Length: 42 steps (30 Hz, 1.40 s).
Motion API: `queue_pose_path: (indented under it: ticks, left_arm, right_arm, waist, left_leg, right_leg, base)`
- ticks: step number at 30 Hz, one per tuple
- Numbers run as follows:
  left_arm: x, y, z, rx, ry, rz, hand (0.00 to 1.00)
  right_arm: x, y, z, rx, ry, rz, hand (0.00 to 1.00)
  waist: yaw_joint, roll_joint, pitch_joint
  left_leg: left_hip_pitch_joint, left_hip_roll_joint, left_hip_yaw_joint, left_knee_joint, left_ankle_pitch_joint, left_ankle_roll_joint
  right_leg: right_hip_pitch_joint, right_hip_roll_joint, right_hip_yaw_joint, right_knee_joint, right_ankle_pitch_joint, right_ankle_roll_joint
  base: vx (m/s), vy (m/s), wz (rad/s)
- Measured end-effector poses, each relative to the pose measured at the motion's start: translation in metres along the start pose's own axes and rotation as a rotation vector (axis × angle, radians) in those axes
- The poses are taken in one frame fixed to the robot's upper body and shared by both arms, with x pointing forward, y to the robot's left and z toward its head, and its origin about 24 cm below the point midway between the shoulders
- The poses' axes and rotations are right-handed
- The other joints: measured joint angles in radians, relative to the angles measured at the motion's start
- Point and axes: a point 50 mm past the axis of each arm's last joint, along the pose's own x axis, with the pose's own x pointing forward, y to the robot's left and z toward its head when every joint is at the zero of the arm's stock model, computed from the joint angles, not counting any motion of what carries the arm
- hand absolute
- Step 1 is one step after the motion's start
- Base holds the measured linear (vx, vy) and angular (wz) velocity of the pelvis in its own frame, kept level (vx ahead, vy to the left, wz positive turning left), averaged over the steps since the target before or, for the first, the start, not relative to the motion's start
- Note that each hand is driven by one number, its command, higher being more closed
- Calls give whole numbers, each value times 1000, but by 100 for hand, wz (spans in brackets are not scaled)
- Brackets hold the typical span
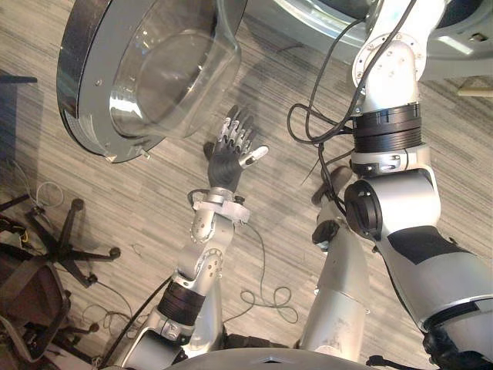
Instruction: Pick up the laundry basket with both hands and put the clothes into the washing machine.
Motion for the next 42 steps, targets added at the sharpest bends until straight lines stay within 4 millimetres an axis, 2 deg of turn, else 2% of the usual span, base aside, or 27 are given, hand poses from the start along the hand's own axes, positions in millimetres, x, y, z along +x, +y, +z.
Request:
queue_pose_path:
  ticks: [4,7,9,10,12,13,14,15,17,18,20,22,23,24,26,27,29,32,33,35,36,37,38,39,40,41,42]
  left_arm:
    - [-2,11,1,7,-3,45,0]
    - [-2,12,2,8,-4,49,0]
    - [-3,14,2,9,-6,54,0]
    - [-3,14,2,9,-5,56,0]
    - [-3,17,3,10,-10,65,0]
    - [-3,18,4,11,-13,69,0]
    - [-3,21,6,12,-20,81,0]
    - [-3,22,7,13,-23,87,0]
    - [-3,28,10,25,-38,110,0]
    - [-3,30,11,34,-42,117,0]
    - [-4,36,14,60,-48,143,0]
    - [-7,40,13,76,-41,155,0]
    - [-9,41,11,89,-29,153,0]
    - [-9,42,10,97,-22,151,0]
    - [-14,48,6,109,-1,174,0]
    - [-15,51,4,111,10,186,0]
    - [-28,70,-8,120,76,266,0]
    - [-52,91,-14,135,123,361,0]
    - [-67,102,-23,143,178,416,0]
    - [-77,107,-30,145,218,442,0]
    - [-87,111,-38,146,262,471,0]
    - [-89,112,-40,151,279,474,0]
    - [-91,112,-45,158,308,470,0]
    - [-91,112,-45,166,315,462,0]
    - [-94,109,-50,169,341,438,0]
    - [-98,107,-53,167,359,431,0]
    - [-105,105,-58,172,387,424,0]
  right_arm:
    - [-5,-19,10,-118,-44,-15,0]
    - [-13,-42,15,-177,-35,-46,0]
    - [-28,-76,20,-236,-25,-113,0]
    - [-33,-85,20,-246,-11,-133,0]
    - [-63,-129,21,-286,42,-249,0]
    - [-71,-139,22,-288,48,-283,0]
    - [-89,-160,26,-312,62,-360,0]
    - [-99,-170,27,-334,77,-390,0]
    - [-144,-211,39,-416,142,-535,0]
    - [-155,-220,42,-433,158,-576,0]
    - [-200,-251,47,-505,254,-706,0]
    - [-234,-266,48,-550,341,-787,0]
    - [-253,-271,47,-579,405,-807,0]
    - [-262,-272,46,-594,438,-812,0]
    - [-297,-276,46,-660,569,-823,0]
    - [-306,-277,48,-673,600,-833,0]
    - [-347,-280,63,-710,696,-904,0]
    - [-381,-278,80,-743,770,-953,0]
    - [-397,-275,93,-758,789,-980,0]
    - [-405,-273,102,-770,795,-998,0]
    - [-411,-269,112,-786,796,-1006,0]
    - [-413,-268,115,-792,796,-1009,0]
    - [-418,-267,122,-801,802,-1026,0]
    - [-421,-266,125,-802,803,-1032,0]
    - [-424,-266,131,-808,796,-1047,0]
    - [-426,-265,135,-810,791,-1058,0]
    - [-430,-263,140,-814,782,-1076,0]
  waist:
    - [-14,-1,0]
    - [-25,-2,1]
    - [-38,-19,-4]
    - [-43,-23,-5]
    - [-54,-39,-9]
    - [-58,-39,-9]
    - [-69,-39,-9]
    - [-73,-39,-9]
    - [-91,-41,-8]
    - [-96,-44,-9]
    - [-111,-58,-11]
    - [-113,-79,-17]
    - [-119,-85,-19]
    - [-121,-88,-20]
    - [-127,-118,-39]
    - [-131,-123,-41]
    - [-142,-135,-42]
    - [-142,-162,-67]
    - [-143,-171,-78]
    - [-143,-181,-115]
    - [-149,-188,-151]
    - [-153,-189,-158]
    - [-166,-192,-168]
    - [-168,-199,-174]
    - [-171,-201,-192]
    - [-179,-195,-208]
    - [-194,-176,-233]
  left_leg:
    - [1,-6,8,2,-7,9]
    - [16,-6,23,2,-13,15]
    - [30,-5,39,2,-22,11]
    - [33,-5,42,1,-28,6]
    - [46,-1,56,1,-35,4]
    - [48,0,57,1,-35,3]
    - [50,1,59,1,-37,1]
    - [51,2,60,2,-38,1]
    - [55,9,74,17,-48,3]
    - [57,12,78,26,-50,6]
    - [77,33,91,55,-71,-1]
    - [113,47,109,56,-82,-15]
    - [135,58,111,61,-86,-21]
    - [145,65,111,67,-90,-25]
    - [178,89,114,105,-111,-37]
    - [188,97,111,121,-120,-42]
    - [255,130,79,207,-166,-62]
    - [341,162,58,242,-195,-85]
    - [427,185,54,217,-189,-103]
    - [464,189,61,167,-180,-109]
    - [515,189,97,95,-176,-79]
    - [536,189,123,71,-185,-27]
    - [565,197,165,77,-265,41]
    - [562,206,169,148,-276,30]
    - [573,199,154,345,-297,4]
    - [589,177,133,419,-321,-12]
    - [634,134,102,453,-397,-58]
  right_leg:
    - [19,0,1,-44,28,7]
    - [30,3,7,-62,38,9]
    - [33,9,19,-76,46,9]
    - [34,10,22,-76,46,9]
    - [36,15,36,-86,46,8]
    - [37,15,36,-86,46,8]
    - [38,16,38,-87,46,8]
    - [38,17,40,-87,46,8]
    - [37,25,53,-86,47,7]
    - [37,27,58,-86,48,7]
    - [50,41,78,-90,49,5]
    - [70,54,94,-98,50,0]
    - [91,65,96,-99,44,-6]
    - [102,70,98,-98,40,-8]
    - [113,80,116,-49,9,-17]
    - [120,80,117,-25,-7,-19]
    - [180,74,114,102,-94,-29]
    - [246,78,110,203,-189,-42]
    - [320,96,86,236,-247,-59]
    - [338,111,76,241,-269,-70]
    - [360,121,55,239,-284,-84]
    - [374,126,47,238,-289,-94]
    - [425,117,14,203,-284,-128]
    - [442,114,6,185,-278,-142]
    - [483,120,5,140,-262,-150]
    - [507,130,3,107,-249,-147]
    - [547,160,2,48,-213,-137]
  base:
    - [-9,-34,-4]
    - [-20,-43,-11]
    - [-27,-54,-17]
    - [-25,-50,-17]
    - [-29,-56,-15]
    - [-30,-63,-8]
    - [-24,-52,-4]
    - [-30,-66,-7]
    - [-31,-70,-12]
    - [-36,-80,-22]
    - [-56,-112,-31]
    - [-72,-115,-39]
    - [-76,-114,-35]
    - [-87,-124,-31]
    - [-92,-136,-26]
    - [-87,-157,-11]
    - [-68,-171,-2]
    - [-19,-186,-7]
    - [23,-251,-1]
    - [42,-230,4]
    - [70,-163,14]
    - [120,-233,37]
    - [99,-169,35]
    - [117,-184,27]
    - [77,-94,2]
    - [85,-100,-7]
    - [73,-30,-23]
